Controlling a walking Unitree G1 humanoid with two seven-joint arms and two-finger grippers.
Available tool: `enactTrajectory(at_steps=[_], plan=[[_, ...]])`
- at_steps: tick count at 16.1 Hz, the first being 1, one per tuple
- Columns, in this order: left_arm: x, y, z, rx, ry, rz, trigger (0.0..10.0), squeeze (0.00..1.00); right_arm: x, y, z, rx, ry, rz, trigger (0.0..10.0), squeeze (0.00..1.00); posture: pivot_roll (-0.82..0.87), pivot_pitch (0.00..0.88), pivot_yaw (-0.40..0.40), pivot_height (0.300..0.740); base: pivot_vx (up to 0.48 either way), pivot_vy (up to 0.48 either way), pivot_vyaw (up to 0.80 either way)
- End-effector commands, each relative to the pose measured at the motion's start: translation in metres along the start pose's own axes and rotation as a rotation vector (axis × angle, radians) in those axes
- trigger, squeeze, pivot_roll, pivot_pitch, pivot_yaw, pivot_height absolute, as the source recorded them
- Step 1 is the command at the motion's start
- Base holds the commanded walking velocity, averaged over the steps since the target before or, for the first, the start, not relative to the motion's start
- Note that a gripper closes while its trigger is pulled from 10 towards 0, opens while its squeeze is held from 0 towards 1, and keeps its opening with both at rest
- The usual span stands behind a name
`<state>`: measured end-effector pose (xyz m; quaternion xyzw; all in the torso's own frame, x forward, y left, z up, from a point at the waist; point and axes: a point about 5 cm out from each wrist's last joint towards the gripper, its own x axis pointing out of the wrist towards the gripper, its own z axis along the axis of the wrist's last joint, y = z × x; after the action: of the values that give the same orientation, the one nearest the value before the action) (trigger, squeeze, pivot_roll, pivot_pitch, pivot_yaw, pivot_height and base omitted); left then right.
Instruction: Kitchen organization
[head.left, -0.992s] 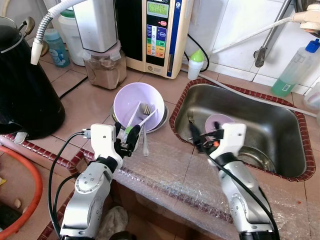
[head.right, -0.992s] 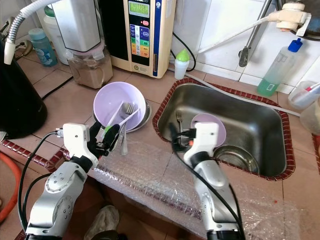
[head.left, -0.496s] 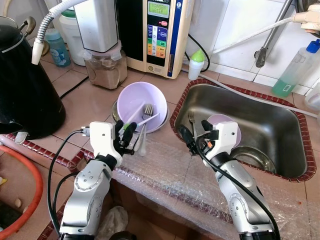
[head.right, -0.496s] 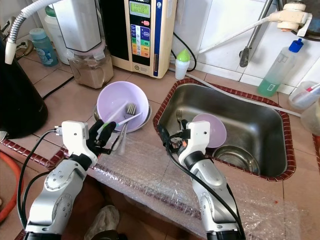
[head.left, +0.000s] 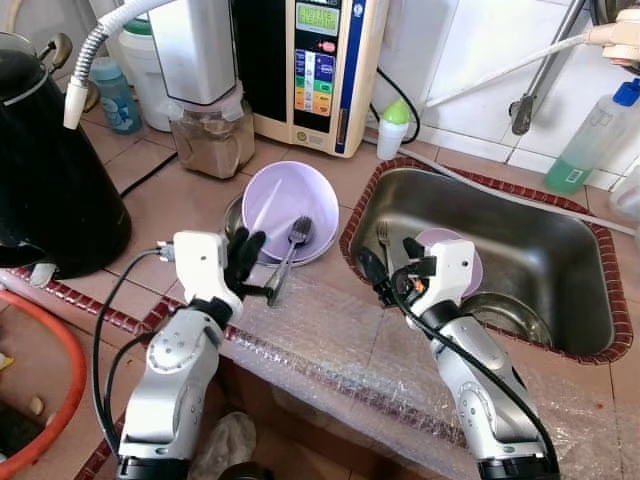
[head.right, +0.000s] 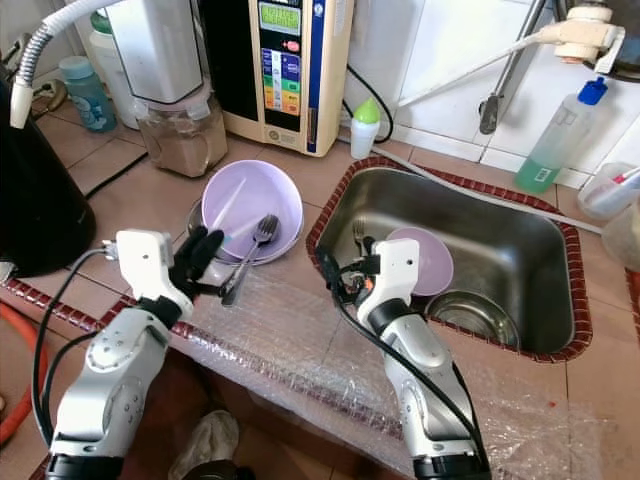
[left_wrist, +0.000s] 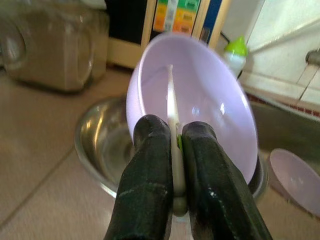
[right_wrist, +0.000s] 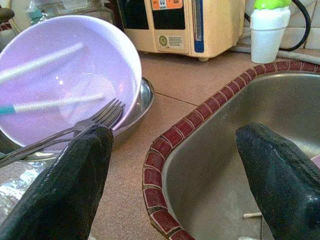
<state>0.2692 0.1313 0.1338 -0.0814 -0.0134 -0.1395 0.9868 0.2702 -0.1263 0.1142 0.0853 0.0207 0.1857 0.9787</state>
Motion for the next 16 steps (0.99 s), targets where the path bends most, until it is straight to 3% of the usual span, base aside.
enactTrajectory(at_steps=[1, 16], plan=[[0.002, -0.002, 0.010, 0.008, -0.034, -0.004, 0.0, 0.00, 0.002, -0.003, 0.003, -0.010, -0.011, -0.008, 10.0, 0.00, 0.01, 0.000, -0.018, 0.740, 0.000, 0.000, 0.00], [0.009, -0.010, 0.046, 0.087, -0.157, -0.065, 0.0, 0.00, 0.013, -0.004, 0.009, 0.004, -0.048, -0.013, 10.0, 0.00, 0.03, 0.000, -0.012, 0.740, 0.000, 0.000, 0.00]])
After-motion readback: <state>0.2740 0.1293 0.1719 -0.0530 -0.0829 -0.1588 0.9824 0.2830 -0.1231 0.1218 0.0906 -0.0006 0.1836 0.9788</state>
